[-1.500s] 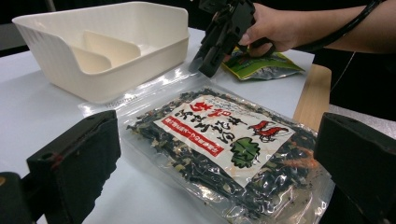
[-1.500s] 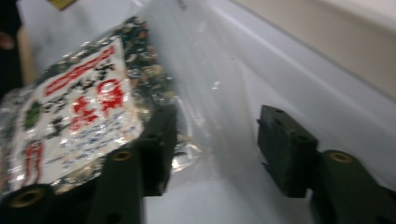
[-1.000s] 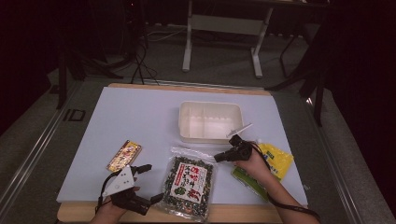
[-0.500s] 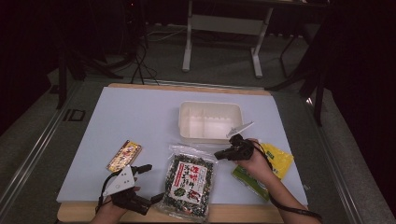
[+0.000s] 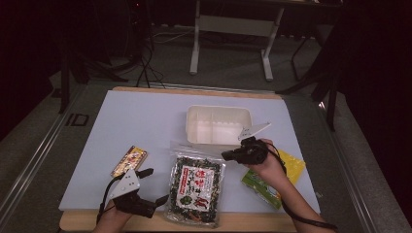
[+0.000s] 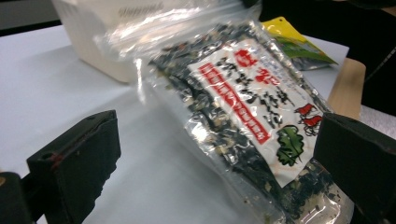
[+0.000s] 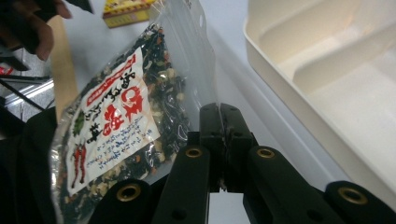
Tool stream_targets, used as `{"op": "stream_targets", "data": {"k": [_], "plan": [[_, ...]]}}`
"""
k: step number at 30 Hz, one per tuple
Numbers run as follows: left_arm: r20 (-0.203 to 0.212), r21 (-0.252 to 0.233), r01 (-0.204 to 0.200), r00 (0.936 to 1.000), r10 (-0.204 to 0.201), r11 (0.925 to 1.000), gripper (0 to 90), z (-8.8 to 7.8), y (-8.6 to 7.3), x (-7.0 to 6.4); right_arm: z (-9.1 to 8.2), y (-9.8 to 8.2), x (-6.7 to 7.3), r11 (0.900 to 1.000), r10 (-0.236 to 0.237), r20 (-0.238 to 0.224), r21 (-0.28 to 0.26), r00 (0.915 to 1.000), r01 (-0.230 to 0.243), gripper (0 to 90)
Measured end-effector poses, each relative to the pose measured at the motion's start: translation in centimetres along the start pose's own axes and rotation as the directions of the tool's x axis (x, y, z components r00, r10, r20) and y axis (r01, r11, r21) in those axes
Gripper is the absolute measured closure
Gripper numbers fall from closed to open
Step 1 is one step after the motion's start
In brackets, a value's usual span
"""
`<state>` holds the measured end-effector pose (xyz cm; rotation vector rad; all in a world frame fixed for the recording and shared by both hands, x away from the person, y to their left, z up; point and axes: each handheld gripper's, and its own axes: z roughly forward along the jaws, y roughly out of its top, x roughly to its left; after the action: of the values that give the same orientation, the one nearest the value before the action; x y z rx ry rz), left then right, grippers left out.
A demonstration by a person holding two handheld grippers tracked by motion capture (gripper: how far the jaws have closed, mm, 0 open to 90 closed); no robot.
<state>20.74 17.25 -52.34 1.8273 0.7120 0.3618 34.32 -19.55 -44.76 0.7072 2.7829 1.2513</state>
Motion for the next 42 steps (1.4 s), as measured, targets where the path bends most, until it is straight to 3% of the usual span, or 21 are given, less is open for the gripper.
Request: {"op": "stream_targets", "data": {"k": [8,10,14,16,20,22,25,27,28,30,31,32,33,34,35,36,37,38,40,41,42], "plan": [[0.017,-0.009,0.012,0.9998,-0.012,0.9999,0.7,-0.1,0.2,0.0,-1.7,1.6,2.3,0.996,-0.074,-0.029,-0.054,0.9968,0.073,89.9],[-0.005,-0.007,-0.002,1.0000,0.002,1.0000,0.7,-0.3,0.7,-0.4,-2.0,1.9,2.9,0.994,-0.097,-0.028,-0.057,0.9949,0.095,89.9],[0.037,-0.002,0.017,0.9992,-0.017,0.9998,0.7,-0.5,2.1,-0.4,-2.8,2.1,3.5,0.990,-0.116,-0.027,-0.088,0.9929,0.113,89.9],[0.038,0.003,0.023,0.9990,-0.023,0.9997,0.7,-0.5,3.0,0.1,-3.0,2.1,3.7,0.989,-0.122,-0.024,-0.091,0.9922,0.119,89.8],[0.083,-0.030,0.050,0.9954,-0.047,0.9983,1.5,-0.6,4.5,1.7,-3.2,2.2,4.2,0.987,-0.134,-0.021,-0.092,0.9908,0.131,89.8],[0.086,-0.024,0.056,0.9948,-0.054,0.9981,8.1,-0.5,4.8,2.1,-3.3,2.2,4.3,0.986,-0.140,-0.017,-0.093,0.9900,0.138,89.8],[0.158,0.030,0.093,0.9827,-0.096,0.9952,12.8,0.5,5.2,3.3,-3.5,2.4,4.6,0.984,-0.152,-0.018,-0.092,0.9882,0.150,89.8],[0.158,0.052,0.085,0.9831,-0.093,0.9950,14.7,1.1,5.1,3.4,-3.5,2.6,4.8,0.984,-0.154,-0.014,-0.094,0.9879,0.153,89.9],[0.199,0.065,0.086,0.9753,-0.097,0.9942,17.4,1.8,4.9,3.3,-3.6,2.7,4.9,0.982,-0.162,-0.016,-0.096,0.9866,0.160,89.9],[0.213,0.077,0.093,0.9712,-0.107,0.9927,19.8,2.1,4.7,3.3,-3.6,2.7,5.1,0.982,-0.167,-0.024,-0.098,0.9857,0.164,89.9],[0.241,0.092,0.095,0.9639,-0.114,0.9913,19.8,2.5,4.6,3.3,-3.6,2.7,5.1,0.982,-0.167,-0.024,-0.098,0.9857,0.164,89.9],[0.289,0.118,0.108,0.9473,-0.138,0.9872,24.2,3.3,4.2,3.4,-3.6,2.8,5.2,0.980,-0.175,-0.024,-0.101,0.9843,0.172,89.9],[0.289,0.118,0.108,0.9473,-0.138,0.9872,28.0,3.3,4.2,3.4,-3.6,2.8,5.3,0.980,-0.176,-0.027,-0.101,0.9840,0.172,89.9],[0.323,0.116,0.110,0.9357,-0.142,0.9872,28.0,3.5,4.1,3.5,-3.6,2.8,5.3,0.980,-0.176,-0.027,-0.101,0.9840,0.172,89.9],[0.338,0.118,0.105,0.9307,-0.140,0.9874,38.6,3.7,4.0,3.5,-3.7,2.9,5.4,0.979,-0.182,-0.028,-0.101,0.9829,0.179,89.9],[0.361,0.119,0.100,0.9225,-0.137,0.9879,38.6,3.9,3.9,3.6,-3.7,2.9,5.4,0.979,-0.182,-0.028,-0.101,0.9829,0.179,89.9],[0.404,0.128,0.102,0.9032,-0.146,0.9865,42.7,4.0,3.8,3.8,-3.7,2.9,5.5,0.979,-0.183,-0.031,-0.102,0.9827,0.179,89.9],[0.440,0.144,0.110,0.8832,-0.163,0.9835,53.8,4.2,3.7,4.0,-3.8,3.0,5.6,0.979,-0.182,-0.041,-0.098,0.9824,0.177,89.8],[0.440,0.144,0.110,0.8832,-0.163,0.9835,57.9,4.2,3.7,4.0,-3.8,3.0,5.6,0.979,-0.184,-0.041,-0.098,0.9821,0.179,89.8],[0.490,0.147,0.112,0.8546,-0.171,0.9828,64.0,4.3,3.6,4.2,-3.9,3.1,5.7,0.979,-0.185,-0.042,-0.091,0.9818,0.181,89.8],[0.502,0.147,0.121,0.8457,-0.180,0.9817,65.6,4.2,3.6,4.2,-3.9,3.1,5.7,0.980,-0.180,-0.050,-0.093,0.9825,0.174,89.8]]}}
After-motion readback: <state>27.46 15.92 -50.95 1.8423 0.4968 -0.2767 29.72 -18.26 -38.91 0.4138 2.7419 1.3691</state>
